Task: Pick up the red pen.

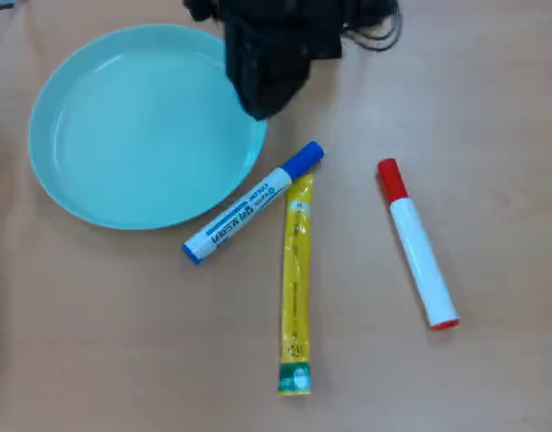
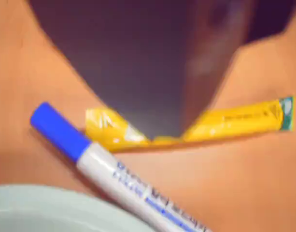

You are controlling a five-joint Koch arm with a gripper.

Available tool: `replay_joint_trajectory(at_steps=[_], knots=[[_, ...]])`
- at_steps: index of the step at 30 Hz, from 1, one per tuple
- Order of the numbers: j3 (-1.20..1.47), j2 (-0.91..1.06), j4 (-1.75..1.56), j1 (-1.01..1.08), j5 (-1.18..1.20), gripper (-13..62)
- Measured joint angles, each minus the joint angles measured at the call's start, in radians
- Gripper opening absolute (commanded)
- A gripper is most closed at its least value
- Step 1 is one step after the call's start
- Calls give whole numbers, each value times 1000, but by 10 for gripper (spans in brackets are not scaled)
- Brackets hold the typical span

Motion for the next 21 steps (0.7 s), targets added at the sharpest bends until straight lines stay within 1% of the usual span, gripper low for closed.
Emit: replay_joint_trajectory(at_steps=[6,10,21], knots=[[-132,-2,37,-239,21,-66],[-222,-40,78,-357,23,-66],[-222,-104,86,-515,48,-65]])
